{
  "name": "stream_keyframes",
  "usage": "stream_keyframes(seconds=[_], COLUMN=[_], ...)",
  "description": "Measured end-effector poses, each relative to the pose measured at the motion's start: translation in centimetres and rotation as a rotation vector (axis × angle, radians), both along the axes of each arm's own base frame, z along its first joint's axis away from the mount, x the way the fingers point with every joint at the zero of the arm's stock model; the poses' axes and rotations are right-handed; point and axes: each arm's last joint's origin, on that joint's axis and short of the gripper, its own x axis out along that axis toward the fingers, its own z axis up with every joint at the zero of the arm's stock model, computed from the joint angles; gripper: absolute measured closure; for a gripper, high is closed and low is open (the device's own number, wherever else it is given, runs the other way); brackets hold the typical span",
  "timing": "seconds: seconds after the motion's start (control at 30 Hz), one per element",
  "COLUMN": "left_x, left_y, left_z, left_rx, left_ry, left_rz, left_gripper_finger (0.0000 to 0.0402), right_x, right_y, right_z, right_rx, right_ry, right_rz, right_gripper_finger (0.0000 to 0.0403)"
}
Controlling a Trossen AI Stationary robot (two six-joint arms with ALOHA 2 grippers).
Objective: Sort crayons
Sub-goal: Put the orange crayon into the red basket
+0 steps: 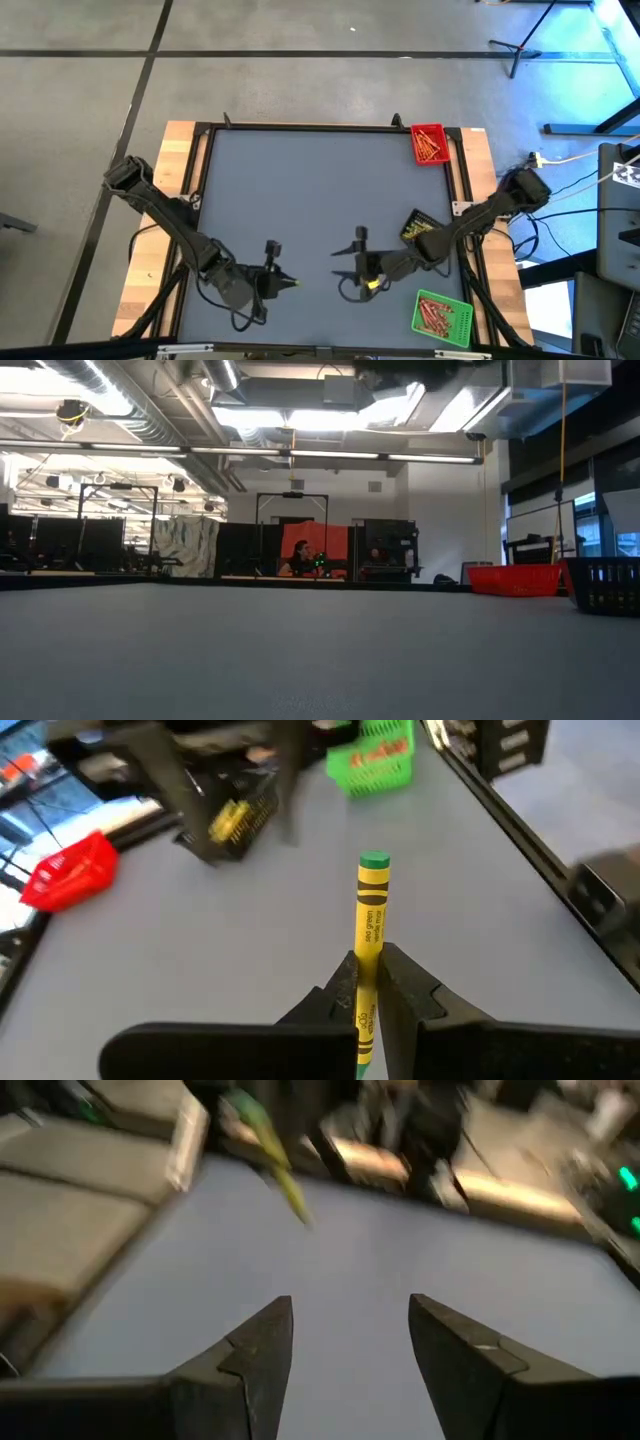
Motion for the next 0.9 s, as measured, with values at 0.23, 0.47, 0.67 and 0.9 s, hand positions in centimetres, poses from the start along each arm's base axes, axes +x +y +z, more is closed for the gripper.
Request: stream_keyframes(seconds=[0.23, 0.47, 0.67, 0.9], left_x=[1.7, 2.4, 3.3, 3.8], left_y=[1.5, 1.8, 2.8, 3.6], left_z=[0.6, 1.3, 2.0, 2.0], left_rx=[-0.011, -0.031, -0.03, -0.031], left_ry=[-0.049, -0.121, -0.181, -0.188], left_rz=[-0.02, -0.013, 0.008, 0.032], left_gripper_finger=[0.0399, 0.0398, 0.0398, 0.0398], right_x=[1.9, 2.5, 3.2, 3.7], right_y=[1.3, 1.0, 0.2, -0.4], right_z=[-0.3, 0.5, 1.1, 1.4], right_rx=[-0.01, 0.028, 0.053, 0.051], right_ry=[-0.228, -0.346, -0.387, -0.389], right_rz=[0.089, 0.146, 0.157, 0.205], right_gripper_finger=[0.0205, 0.0205, 0.0205, 0.0233])
